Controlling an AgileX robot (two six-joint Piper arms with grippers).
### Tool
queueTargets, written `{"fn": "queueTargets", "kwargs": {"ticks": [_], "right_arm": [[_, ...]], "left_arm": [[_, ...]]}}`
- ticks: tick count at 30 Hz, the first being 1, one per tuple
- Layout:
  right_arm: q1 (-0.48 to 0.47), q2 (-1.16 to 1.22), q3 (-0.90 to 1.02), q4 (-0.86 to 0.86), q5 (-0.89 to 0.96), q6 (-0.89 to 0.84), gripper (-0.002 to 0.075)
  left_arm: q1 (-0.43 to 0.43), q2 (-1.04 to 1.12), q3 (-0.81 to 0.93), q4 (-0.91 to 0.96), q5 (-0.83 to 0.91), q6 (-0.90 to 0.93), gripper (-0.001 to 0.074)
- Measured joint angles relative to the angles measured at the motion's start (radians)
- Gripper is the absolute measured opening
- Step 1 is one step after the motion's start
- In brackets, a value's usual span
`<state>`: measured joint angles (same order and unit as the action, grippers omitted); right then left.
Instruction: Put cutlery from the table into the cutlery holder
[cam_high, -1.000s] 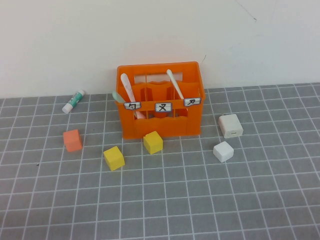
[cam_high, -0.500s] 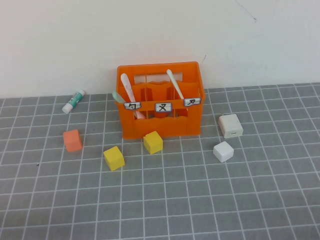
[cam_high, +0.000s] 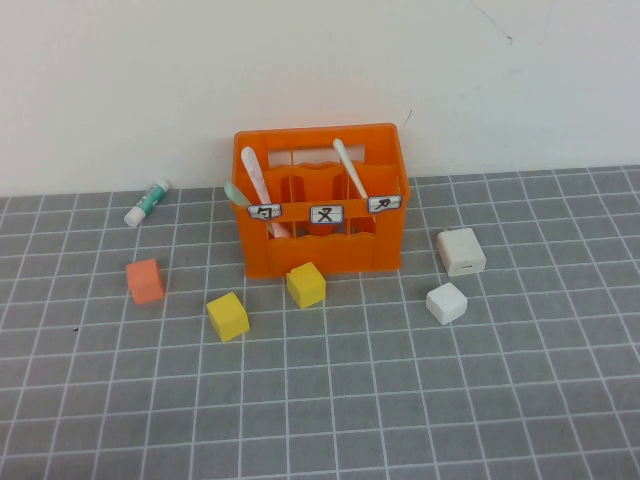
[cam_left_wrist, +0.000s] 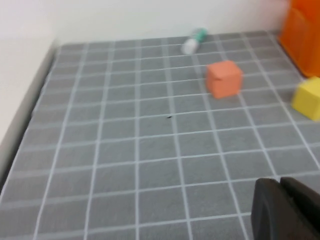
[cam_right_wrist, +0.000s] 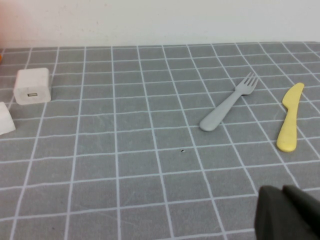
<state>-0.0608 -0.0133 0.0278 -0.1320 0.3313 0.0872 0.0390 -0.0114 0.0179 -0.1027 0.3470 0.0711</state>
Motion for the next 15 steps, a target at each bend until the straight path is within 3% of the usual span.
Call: {"fn": "queueTargets", "kwargs": {"ticks": [5, 15], "right_arm": [[0.0, 0.0, 0.0, -0.001, 0.0, 0.0, -0.0003], [0.0, 0.0, 0.0, -0.001, 0.0, 0.0, -0.0003]], "left_arm": [[-0.073, 0.0, 0.002, -0.004, 0.0, 0.077, -0.0001], [-0.064, 0.0, 0.001, -0.011, -0.002, 0.085, -0.0001]]}}
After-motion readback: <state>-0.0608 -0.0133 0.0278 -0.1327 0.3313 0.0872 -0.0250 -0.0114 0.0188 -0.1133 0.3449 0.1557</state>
